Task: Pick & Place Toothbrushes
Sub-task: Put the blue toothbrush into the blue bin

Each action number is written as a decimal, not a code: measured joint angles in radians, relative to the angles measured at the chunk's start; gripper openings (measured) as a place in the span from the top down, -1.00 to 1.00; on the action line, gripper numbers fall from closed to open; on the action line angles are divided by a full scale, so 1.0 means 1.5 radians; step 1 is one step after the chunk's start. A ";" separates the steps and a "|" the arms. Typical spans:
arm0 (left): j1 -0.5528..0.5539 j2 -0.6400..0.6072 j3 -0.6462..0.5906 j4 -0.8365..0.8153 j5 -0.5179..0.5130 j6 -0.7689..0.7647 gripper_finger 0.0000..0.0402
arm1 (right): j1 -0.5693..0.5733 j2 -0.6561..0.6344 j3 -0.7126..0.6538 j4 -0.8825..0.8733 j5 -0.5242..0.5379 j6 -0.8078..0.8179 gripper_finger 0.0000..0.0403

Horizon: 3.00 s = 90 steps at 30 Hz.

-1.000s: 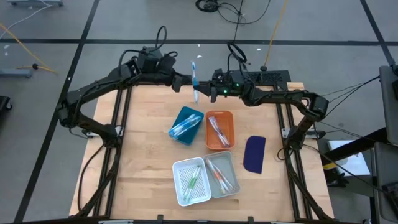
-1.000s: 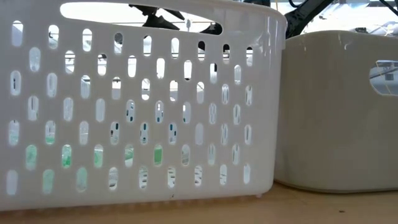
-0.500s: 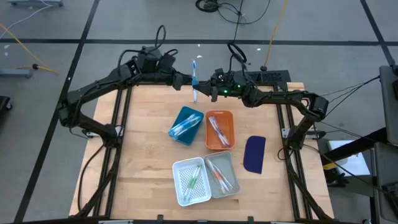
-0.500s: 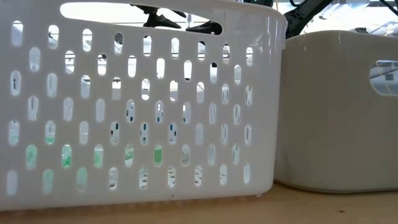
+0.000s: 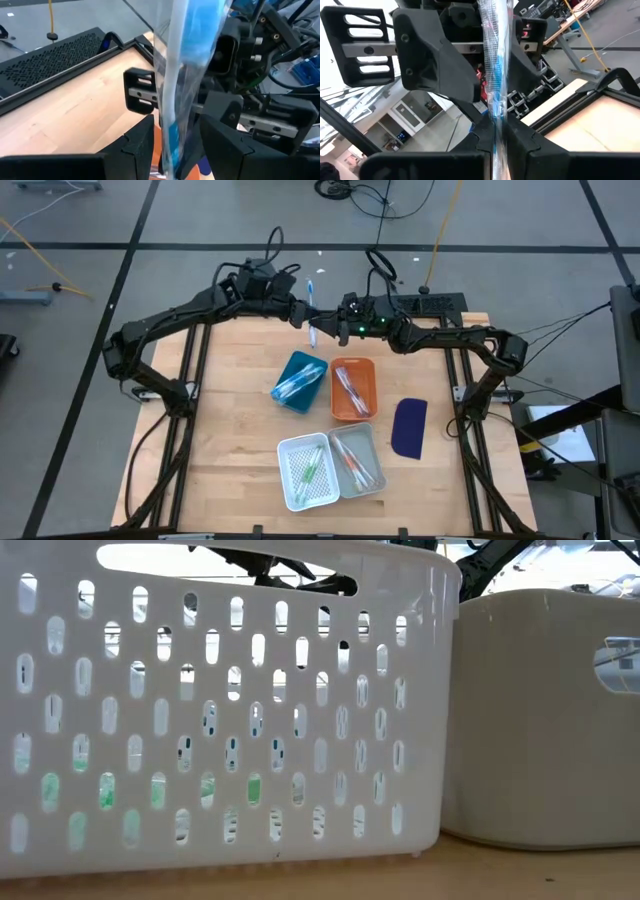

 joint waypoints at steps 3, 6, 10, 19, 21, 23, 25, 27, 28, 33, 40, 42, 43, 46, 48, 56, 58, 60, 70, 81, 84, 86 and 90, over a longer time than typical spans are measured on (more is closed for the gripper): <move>0.001 0.000 0.000 0.003 0.000 0.007 0.22 | 0.000 0.000 0.000 -0.007 0.000 -0.002 0.94; 0.003 0.000 0.000 0.002 0.003 0.013 0.25 | 0.000 0.000 0.000 -0.009 0.000 -0.008 0.94; 0.004 0.000 0.000 0.000 0.011 0.037 0.54 | 0.000 0.000 0.000 -0.009 0.000 -0.010 0.94; 0.012 0.007 0.001 0.000 0.034 0.059 0.90 | 0.001 0.000 0.000 -0.014 -0.001 -0.012 0.94; 0.013 0.010 0.001 -0.005 0.035 0.061 0.95 | 0.002 0.000 0.000 -0.027 0.000 -0.013 0.88; 0.013 0.010 0.001 -0.015 0.032 0.072 0.96 | 0.003 0.000 0.000 -0.048 0.001 -0.010 0.76; 0.014 0.010 0.001 -0.021 0.021 0.077 0.94 | 0.003 -0.001 0.000 -0.081 -0.001 -0.007 0.62; 0.018 0.010 0.001 -0.029 0.017 0.077 0.94 | 0.003 0.000 0.000 -0.115 -0.001 -0.015 0.49; 0.020 0.010 0.001 -0.028 0.014 0.077 0.96 | 0.003 0.001 0.000 -0.123 -0.001 -0.020 0.42; 0.036 0.010 0.001 -0.039 0.002 0.077 0.94 | 0.004 0.001 0.000 -0.159 -0.017 -0.042 0.14; 0.081 0.010 0.001 -0.119 -0.003 0.094 0.95 | 0.004 -0.001 -0.042 -0.160 -0.054 -0.031 0.04; 0.089 0.010 0.001 -0.151 -0.001 0.105 0.94 | 0.004 -0.012 -0.062 -0.162 -0.055 -0.030 0.05; 0.094 0.010 0.001 -0.169 0.001 0.110 0.94 | 0.004 -0.019 -0.070 -0.157 -0.054 -0.030 0.06; 0.099 0.010 0.001 -0.214 0.005 0.126 0.96 | 0.004 -0.045 -0.104 -0.143 -0.053 -0.031 0.08; 0.102 0.010 0.001 -0.257 0.012 0.130 0.96 | 0.004 -0.065 -0.131 -0.133 -0.053 -0.033 0.09; 0.065 0.017 0.001 -0.384 0.041 0.145 0.96 | 0.004 -0.167 -0.244 -0.095 -0.028 -0.039 0.10; 0.048 0.017 0.001 -0.390 0.042 0.139 0.96 | 0.004 -0.191 -0.272 -0.071 -0.015 -0.042 0.10; 0.030 0.023 0.001 -0.401 0.041 0.132 0.96 | 0.004 -0.213 -0.297 -0.052 -0.001 -0.045 0.10; -0.048 0.092 0.001 -0.459 0.063 0.116 0.96 | 0.004 -0.306 -0.376 -0.034 0.019 -0.083 0.10; -0.053 0.183 0.029 -0.524 0.162 0.134 0.96 | 0.004 -0.317 -0.380 -0.033 0.019 -0.090 0.10; -0.043 0.221 0.086 -0.595 0.156 0.165 0.96 | 0.004 -0.317 -0.380 -0.033 0.019 -0.091 0.10; -0.039 0.251 0.128 -0.627 0.142 0.177 0.96 | 0.004 -0.317 -0.380 -0.033 0.019 -0.092 0.10; -0.039 0.313 0.195 -0.652 0.149 0.203 0.96 | 0.004 -0.317 -0.380 -0.033 0.019 -0.094 0.10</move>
